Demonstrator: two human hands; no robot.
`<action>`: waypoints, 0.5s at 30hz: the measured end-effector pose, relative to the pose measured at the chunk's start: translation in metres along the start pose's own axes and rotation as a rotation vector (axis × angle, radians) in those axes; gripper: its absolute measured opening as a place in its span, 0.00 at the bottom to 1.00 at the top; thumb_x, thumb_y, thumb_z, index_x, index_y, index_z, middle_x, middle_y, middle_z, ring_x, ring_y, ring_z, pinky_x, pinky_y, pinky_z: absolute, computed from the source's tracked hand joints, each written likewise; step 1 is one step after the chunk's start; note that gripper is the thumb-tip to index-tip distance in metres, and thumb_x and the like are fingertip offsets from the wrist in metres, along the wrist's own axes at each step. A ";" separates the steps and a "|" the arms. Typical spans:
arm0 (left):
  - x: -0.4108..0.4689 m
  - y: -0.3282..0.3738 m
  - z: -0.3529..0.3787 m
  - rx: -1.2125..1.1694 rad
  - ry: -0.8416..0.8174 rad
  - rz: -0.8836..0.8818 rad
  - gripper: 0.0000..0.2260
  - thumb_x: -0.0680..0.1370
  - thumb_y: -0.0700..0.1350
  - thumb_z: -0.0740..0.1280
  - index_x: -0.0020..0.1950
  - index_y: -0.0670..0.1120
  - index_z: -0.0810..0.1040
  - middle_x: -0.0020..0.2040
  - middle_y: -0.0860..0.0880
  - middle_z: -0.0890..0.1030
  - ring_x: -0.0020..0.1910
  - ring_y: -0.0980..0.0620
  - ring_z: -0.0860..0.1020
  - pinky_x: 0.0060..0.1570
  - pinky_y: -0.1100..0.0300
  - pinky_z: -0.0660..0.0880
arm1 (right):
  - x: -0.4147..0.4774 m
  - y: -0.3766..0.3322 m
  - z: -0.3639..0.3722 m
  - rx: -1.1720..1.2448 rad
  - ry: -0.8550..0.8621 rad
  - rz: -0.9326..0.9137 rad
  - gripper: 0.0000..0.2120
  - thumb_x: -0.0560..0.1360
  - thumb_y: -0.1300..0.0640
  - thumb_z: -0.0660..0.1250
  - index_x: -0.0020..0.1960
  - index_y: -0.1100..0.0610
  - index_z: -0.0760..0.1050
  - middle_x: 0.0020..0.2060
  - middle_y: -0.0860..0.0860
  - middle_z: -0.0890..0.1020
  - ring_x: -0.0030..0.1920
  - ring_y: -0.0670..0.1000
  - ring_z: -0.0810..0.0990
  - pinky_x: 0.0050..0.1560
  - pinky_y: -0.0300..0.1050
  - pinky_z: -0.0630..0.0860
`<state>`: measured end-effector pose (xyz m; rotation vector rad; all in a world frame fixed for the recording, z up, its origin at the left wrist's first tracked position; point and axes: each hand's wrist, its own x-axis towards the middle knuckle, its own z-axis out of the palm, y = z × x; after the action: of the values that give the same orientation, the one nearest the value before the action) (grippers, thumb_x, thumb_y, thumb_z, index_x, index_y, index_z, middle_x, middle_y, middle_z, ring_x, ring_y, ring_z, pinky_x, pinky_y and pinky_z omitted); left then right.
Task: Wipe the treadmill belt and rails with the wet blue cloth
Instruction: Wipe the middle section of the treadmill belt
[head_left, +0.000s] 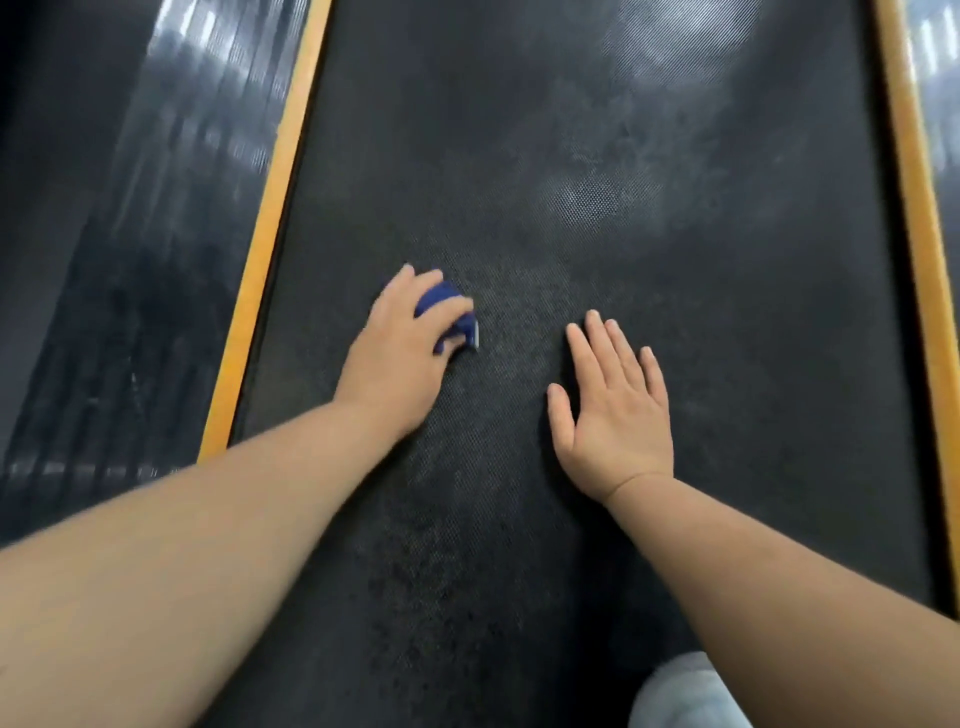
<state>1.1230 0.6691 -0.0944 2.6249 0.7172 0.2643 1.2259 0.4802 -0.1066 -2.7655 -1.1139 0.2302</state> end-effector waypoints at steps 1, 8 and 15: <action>-0.028 0.001 0.000 -0.026 -0.041 0.097 0.16 0.73 0.39 0.72 0.60 0.46 0.80 0.67 0.41 0.72 0.70 0.37 0.66 0.65 0.42 0.68 | 0.000 0.000 0.000 0.003 -0.003 -0.001 0.30 0.77 0.43 0.48 0.77 0.51 0.55 0.77 0.48 0.54 0.77 0.47 0.50 0.75 0.50 0.45; 0.016 -0.009 0.000 0.002 -0.068 0.197 0.16 0.74 0.37 0.66 0.60 0.46 0.79 0.68 0.39 0.72 0.69 0.34 0.66 0.65 0.40 0.67 | -0.001 -0.003 0.000 0.015 0.014 0.005 0.29 0.77 0.44 0.49 0.76 0.52 0.58 0.76 0.49 0.57 0.76 0.48 0.52 0.75 0.53 0.48; -0.015 0.015 0.011 -0.071 -0.056 0.149 0.17 0.72 0.36 0.71 0.60 0.46 0.80 0.67 0.42 0.73 0.70 0.39 0.66 0.67 0.42 0.66 | 0.000 0.000 0.001 0.021 0.013 0.000 0.29 0.78 0.45 0.49 0.76 0.51 0.56 0.77 0.48 0.55 0.77 0.48 0.50 0.75 0.52 0.46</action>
<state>1.1199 0.6458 -0.0992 2.6102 0.4852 0.2530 1.2253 0.4804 -0.1079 -2.7447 -1.1025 0.2216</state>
